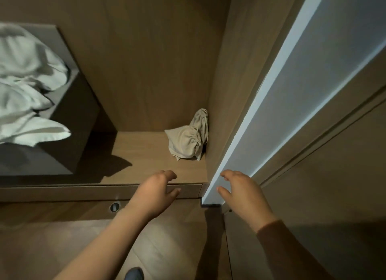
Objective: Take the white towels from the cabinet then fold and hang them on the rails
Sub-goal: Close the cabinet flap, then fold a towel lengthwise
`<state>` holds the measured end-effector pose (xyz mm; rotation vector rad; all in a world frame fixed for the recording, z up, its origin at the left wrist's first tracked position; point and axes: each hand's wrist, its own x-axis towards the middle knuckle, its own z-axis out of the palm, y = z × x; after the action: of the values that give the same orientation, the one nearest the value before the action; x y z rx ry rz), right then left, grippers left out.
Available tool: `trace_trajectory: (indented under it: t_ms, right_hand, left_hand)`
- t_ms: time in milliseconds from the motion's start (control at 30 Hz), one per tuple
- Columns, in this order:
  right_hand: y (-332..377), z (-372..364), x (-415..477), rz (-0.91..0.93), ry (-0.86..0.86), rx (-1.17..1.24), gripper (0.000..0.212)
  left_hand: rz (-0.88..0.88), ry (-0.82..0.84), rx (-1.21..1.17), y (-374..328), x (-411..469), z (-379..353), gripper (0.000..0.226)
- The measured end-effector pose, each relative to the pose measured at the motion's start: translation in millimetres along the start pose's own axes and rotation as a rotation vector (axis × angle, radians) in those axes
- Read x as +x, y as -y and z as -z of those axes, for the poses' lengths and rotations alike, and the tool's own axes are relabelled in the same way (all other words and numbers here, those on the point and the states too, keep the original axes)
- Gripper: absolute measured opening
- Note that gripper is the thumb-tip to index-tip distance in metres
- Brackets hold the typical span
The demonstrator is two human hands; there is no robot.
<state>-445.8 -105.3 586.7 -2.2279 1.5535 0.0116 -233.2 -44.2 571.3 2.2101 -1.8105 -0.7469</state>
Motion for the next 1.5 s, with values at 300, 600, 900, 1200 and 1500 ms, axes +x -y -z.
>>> trace_trajectory:
  t_ms: [300, 600, 900, 1200, 1500]
  right_hand:
    - [51, 118, -36, 0.239, -0.201, 0.049, 0.042]
    - [142, 232, -47, 0.472, -0.496, 0.061, 0.043]
    - [252, 265, -70, 0.645, -0.680, 0.135, 0.038]
    - [346, 230, -63, 0.736, -0.646, 0.166, 0.039]
    - [422, 202, -11, 0.863, -0.550, 0.134, 0.038]
  left_hand:
    - [-0.063, -0.327, 0.004, -66, -60, 112, 0.043]
    - [-0.173, -0.660, 0.069, -73, -115, 249, 0.040]
    - [-0.170, -0.886, 0.022, -21, -183, 328, 0.038]
    - [-0.061, -1.008, -0.018, 63, -219, 347, 0.035]
    - [0.106, -0.997, 0.018, 131, -212, 364, 0.039]
